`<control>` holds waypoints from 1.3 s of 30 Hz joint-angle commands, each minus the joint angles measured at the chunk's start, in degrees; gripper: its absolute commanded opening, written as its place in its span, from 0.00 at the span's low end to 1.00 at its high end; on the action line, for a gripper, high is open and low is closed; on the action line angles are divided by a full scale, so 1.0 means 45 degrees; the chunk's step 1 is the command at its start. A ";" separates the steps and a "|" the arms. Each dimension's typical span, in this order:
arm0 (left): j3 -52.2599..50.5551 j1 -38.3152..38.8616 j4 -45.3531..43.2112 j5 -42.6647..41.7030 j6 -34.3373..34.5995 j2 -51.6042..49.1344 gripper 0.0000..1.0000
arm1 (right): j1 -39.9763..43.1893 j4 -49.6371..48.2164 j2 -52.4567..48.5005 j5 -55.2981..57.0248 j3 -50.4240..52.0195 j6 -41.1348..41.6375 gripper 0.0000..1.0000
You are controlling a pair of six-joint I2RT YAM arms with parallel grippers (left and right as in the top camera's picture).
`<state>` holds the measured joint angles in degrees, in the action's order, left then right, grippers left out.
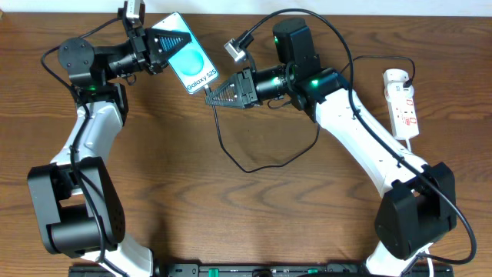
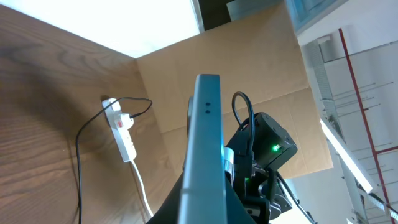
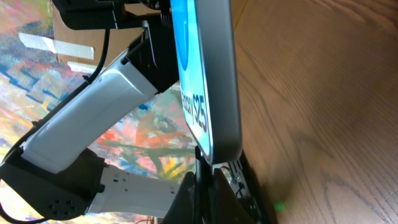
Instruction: Plug charger to phone and switch on socket
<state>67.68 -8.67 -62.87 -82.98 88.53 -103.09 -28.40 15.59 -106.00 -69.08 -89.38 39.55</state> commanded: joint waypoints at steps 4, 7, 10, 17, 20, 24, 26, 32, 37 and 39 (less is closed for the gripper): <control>0.0189 0.0529 -0.0151 -0.1559 -0.0170 0.0053 0.07 | 0.0126 -0.0369 0.0219 0.0301 -0.0175 -0.0544 0.01; 0.0189 0.0529 -0.0151 -0.1564 -0.0170 0.0053 0.07 | 0.0141 -0.0233 0.0219 0.0301 -0.0175 -0.0733 0.01; 0.0189 0.0529 -0.0151 -0.1564 -0.0170 0.0053 0.07 | 0.0209 -0.0044 0.0219 0.0311 -0.0175 -0.0865 0.01; 0.0189 0.0529 -0.0151 -0.1564 -0.0170 0.0053 0.07 | 0.0695 0.0627 0.0219 0.0325 -0.0175 -0.1336 0.01; 0.0189 0.0529 -0.0151 -0.1564 -0.0170 0.0053 0.07 | 0.0719 0.0563 0.0219 0.0321 -0.0175 -0.1336 0.01; 0.0189 0.0529 -0.0151 -0.1564 -0.0170 0.0053 0.07 | 0.0719 0.0379 0.0219 0.0325 -0.0175 -0.1379 0.01; 0.0189 0.0529 -0.0151 -0.1564 -0.0170 0.0053 0.07 | 0.0719 0.0384 0.0219 0.0325 -0.0175 -0.1384 0.01; 0.0189 0.0529 -0.0151 -0.1559 -0.0170 0.0053 0.07 | 0.0617 0.0389 0.0219 0.0325 -0.0175 -0.1379 0.01; 0.0189 0.0529 -0.0151 -0.1559 -0.0170 0.0053 0.07 | 0.0287 0.0393 0.0219 0.0627 -0.0175 -0.1379 0.01; 0.0189 0.0529 -0.0146 -0.1559 -0.0170 0.0053 0.07 | 0.0175 0.0393 0.0219 0.0661 -0.0175 -0.1379 0.01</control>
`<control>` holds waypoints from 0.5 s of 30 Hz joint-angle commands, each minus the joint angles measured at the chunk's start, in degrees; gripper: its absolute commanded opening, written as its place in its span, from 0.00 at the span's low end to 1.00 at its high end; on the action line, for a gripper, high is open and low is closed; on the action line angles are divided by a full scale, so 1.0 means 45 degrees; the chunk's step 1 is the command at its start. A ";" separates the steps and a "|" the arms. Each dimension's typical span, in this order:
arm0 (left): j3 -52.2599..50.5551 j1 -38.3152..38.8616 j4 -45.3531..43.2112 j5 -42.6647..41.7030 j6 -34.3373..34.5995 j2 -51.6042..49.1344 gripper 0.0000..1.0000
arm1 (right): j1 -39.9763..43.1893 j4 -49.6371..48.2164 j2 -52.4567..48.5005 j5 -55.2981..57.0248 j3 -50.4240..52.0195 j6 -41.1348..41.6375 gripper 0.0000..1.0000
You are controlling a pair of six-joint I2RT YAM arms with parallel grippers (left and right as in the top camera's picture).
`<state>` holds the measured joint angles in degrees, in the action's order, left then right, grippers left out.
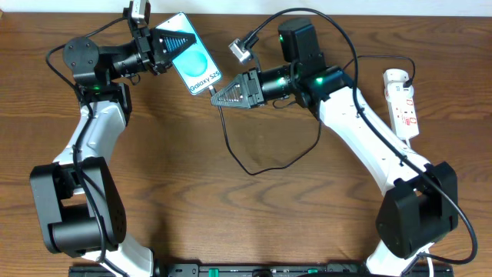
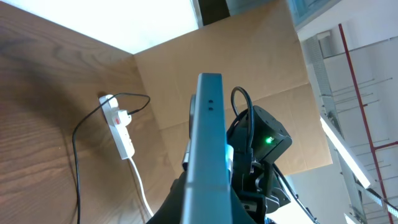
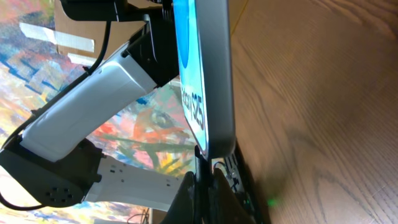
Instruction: Plug charger to phone and switch on socket
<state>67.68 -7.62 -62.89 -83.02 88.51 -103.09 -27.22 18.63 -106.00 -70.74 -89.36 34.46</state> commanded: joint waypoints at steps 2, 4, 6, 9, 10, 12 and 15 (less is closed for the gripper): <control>0.0189 0.0296 -0.0141 -0.1549 -0.0160 0.0053 0.07 | -0.0160 -0.0282 0.0219 0.1025 -0.0180 -0.0248 0.01; 0.0189 0.0296 -0.0141 -0.1549 -0.0160 0.0053 0.08 | -0.0170 -0.0282 0.0219 0.1025 -0.0180 -0.0243 0.01; 0.0189 0.0296 -0.0141 -0.1549 -0.0160 0.0053 0.07 | -0.0175 -0.0282 0.0219 0.1025 -0.0180 -0.0248 0.01; 0.0189 0.0296 -0.0136 -0.1549 -0.0160 0.0053 0.07 | -0.0214 -0.0282 0.0219 0.1025 -0.0180 -0.0248 0.01; 0.0189 0.0296 -0.0141 -0.1549 -0.0160 0.0053 0.08 | -0.0223 -0.0282 0.0219 0.1025 -0.0180 -0.0248 0.01; 0.0189 0.0296 -0.0141 -0.1549 -0.0165 0.0053 0.07 | -0.0223 -0.0282 0.0219 0.1025 -0.0180 -0.0248 0.01; 0.0189 0.0296 -0.0141 -0.1549 -0.0160 0.0053 0.07 | -0.0238 -0.0282 0.0219 0.1025 -0.0180 -0.0243 0.01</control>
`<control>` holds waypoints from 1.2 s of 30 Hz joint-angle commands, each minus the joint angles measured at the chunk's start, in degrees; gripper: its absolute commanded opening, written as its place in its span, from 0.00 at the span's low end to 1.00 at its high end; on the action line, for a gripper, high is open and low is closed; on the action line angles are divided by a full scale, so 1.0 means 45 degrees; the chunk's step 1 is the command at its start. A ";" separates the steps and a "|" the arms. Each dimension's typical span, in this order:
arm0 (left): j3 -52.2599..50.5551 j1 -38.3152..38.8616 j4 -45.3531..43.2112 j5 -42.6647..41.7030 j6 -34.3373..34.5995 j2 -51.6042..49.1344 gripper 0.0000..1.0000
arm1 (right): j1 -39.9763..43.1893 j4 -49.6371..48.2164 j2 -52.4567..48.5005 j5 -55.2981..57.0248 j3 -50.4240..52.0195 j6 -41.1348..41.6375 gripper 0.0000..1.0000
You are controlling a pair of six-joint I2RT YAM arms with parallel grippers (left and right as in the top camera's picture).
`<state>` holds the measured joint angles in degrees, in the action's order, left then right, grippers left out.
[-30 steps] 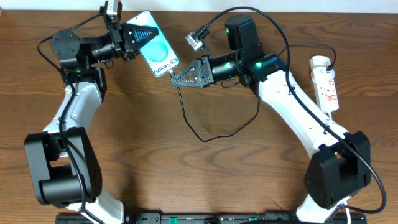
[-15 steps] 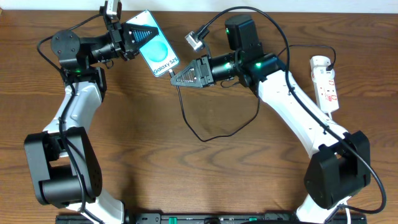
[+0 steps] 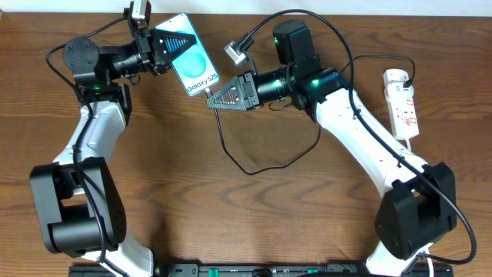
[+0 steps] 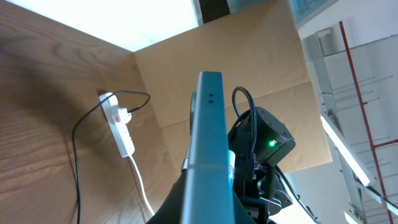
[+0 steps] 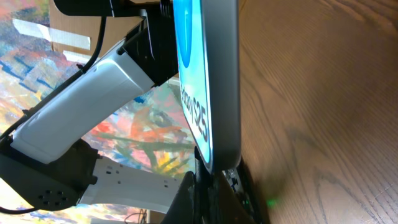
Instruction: Plug charger to phone and switch on socket
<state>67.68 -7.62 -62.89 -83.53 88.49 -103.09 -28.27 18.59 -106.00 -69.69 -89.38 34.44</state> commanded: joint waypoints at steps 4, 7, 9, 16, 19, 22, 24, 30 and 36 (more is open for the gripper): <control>0.0189 0.0296 -0.0141 -0.1438 -0.0160 0.0053 0.07 | -0.0126 -0.0277 0.0219 0.0792 -0.0175 -0.0238 0.01; 0.0189 0.0296 -0.0141 -0.1438 -0.0155 0.0053 0.07 | -0.0146 -0.0277 0.0219 0.0797 -0.0175 -0.0238 0.01; 0.0189 0.0296 -0.0141 -0.1438 -0.0155 0.0053 0.07 | -0.0146 -0.0277 0.0219 0.0792 -0.0175 -0.0238 0.01; 0.0189 0.0296 -0.0136 -0.1438 -0.0155 0.0053 0.07 | -0.0146 -0.0272 0.0219 0.0792 -0.0175 -0.0243 0.01; 0.0189 0.0296 -0.0136 -0.1438 -0.0155 0.0053 0.07 | -0.0151 -0.0272 0.0219 0.0787 -0.0175 -0.0243 0.01; 0.0189 0.0296 -0.0136 -0.1438 -0.0155 0.0053 0.08 | -0.0175 -0.0267 0.0219 0.0787 -0.0175 -0.0243 0.01; 0.0189 0.0296 -0.0136 -0.1438 -0.0155 0.0053 0.07 | -0.0204 -0.0253 0.0219 0.0787 -0.0175 -0.0243 0.01; 0.0189 0.0233 -0.0126 -0.1438 -0.0155 0.0053 0.07 | -0.0253 0.0199 0.0219 0.0797 -0.0175 -0.0539 0.01; 0.0189 0.0199 -0.0092 -0.1438 -0.0155 0.0053 0.07 | -0.0238 0.0316 0.0219 0.0787 -0.0175 -0.0631 0.01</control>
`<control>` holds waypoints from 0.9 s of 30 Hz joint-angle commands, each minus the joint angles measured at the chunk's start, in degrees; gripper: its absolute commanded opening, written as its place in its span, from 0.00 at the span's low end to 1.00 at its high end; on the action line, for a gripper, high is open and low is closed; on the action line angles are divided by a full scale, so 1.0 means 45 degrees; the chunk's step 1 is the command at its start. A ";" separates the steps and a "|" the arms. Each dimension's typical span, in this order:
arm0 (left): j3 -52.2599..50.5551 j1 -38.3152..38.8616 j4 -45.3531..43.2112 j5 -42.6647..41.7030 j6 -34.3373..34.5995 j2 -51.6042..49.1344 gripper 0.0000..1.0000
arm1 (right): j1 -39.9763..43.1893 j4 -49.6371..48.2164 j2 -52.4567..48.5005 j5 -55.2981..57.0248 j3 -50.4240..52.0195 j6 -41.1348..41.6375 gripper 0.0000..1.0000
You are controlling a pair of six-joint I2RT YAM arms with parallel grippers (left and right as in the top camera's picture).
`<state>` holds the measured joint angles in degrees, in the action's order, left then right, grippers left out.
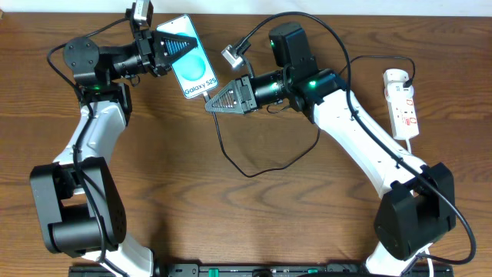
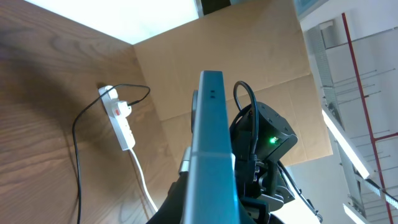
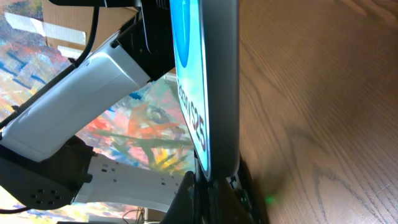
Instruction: Plug charger to phone and switch on socket
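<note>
The phone (image 1: 192,69), screen lit with "Galaxy S25", is held off the table at the back left, with my left gripper (image 1: 171,48) shut on its top end. My right gripper (image 1: 211,102) is shut on the charger plug, pressed to the phone's bottom edge; the plug itself is hidden between the fingers. In the right wrist view the phone (image 3: 221,81) stands edge-on right above my fingers (image 3: 199,190). From the left wrist the phone (image 2: 211,143) also shows edge-on. The black charger cable (image 1: 254,168) loops over the table.
A white power strip (image 1: 401,104) lies at the right edge with a plug in it, and it also shows in the left wrist view as the strip (image 2: 119,121). Wooden table (image 1: 231,223). Cardboard stands behind the table's far side.
The phone and my right gripper have both shifted slightly left. In the right wrist view the phone's bottom edge sits closer down on my fingers. Both grips hold.
At every earlier moment my left gripper held the phone up and my right gripper held the plug at its bottom edge. The pair drifted slightly right, then back left. The alignment changed only slightly, and now the phone sits tight against the right fingers.
</note>
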<state>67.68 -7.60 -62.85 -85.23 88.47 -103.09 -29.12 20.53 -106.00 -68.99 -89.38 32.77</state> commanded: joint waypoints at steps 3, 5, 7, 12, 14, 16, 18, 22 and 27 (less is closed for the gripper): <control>0.0189 0.0189 -0.0102 -0.1054 -0.0151 0.0053 0.07 | -0.0049 -0.0117 0.0219 0.0631 -0.0175 -0.0262 0.01; 0.0189 0.0189 -0.0102 -0.1054 -0.0151 0.0053 0.07 | -0.0053 -0.0112 0.0219 0.0583 -0.0175 -0.0257 0.01; 0.0189 0.0189 -0.0102 -0.1054 -0.0155 0.0053 0.07 | -0.0053 -0.0112 0.0219 0.0578 -0.0175 -0.0257 0.01; 0.0189 0.0165 -0.0102 -0.1001 -0.0155 0.0053 0.07 | -0.0053 -0.0121 0.0219 0.0486 -0.0175 -0.0253 0.01; 0.0189 0.0170 -0.0102 -0.0889 -0.0155 0.0053 0.07 | -0.0049 -0.0126 0.0219 0.0495 -0.0175 -0.0253 0.01; 0.0189 0.0165 -0.0102 -0.0787 -0.0155 0.0053 0.07 | -0.0044 -0.0121 0.0219 0.0500 -0.0175 -0.0253 0.01; 0.0189 0.0146 -0.0102 -0.0636 -0.0155 0.0053 0.07 | -0.0039 -0.0121 0.0219 0.0597 -0.0175 -0.0253 0.01; 0.0189 0.0146 -0.0102 -0.0476 -0.0155 0.0053 0.07 | -0.0039 -0.0136 0.0219 0.0612 -0.0175 -0.0253 0.01; 0.0189 0.0146 -0.0097 -0.0053 -0.0151 0.0053 0.07 | 0.0024 -0.0398 0.0219 0.0690 -0.0175 -0.0053 0.01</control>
<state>67.68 -7.60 -62.85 -84.38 88.47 -103.09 -29.10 19.84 -106.00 -68.51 -89.38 32.62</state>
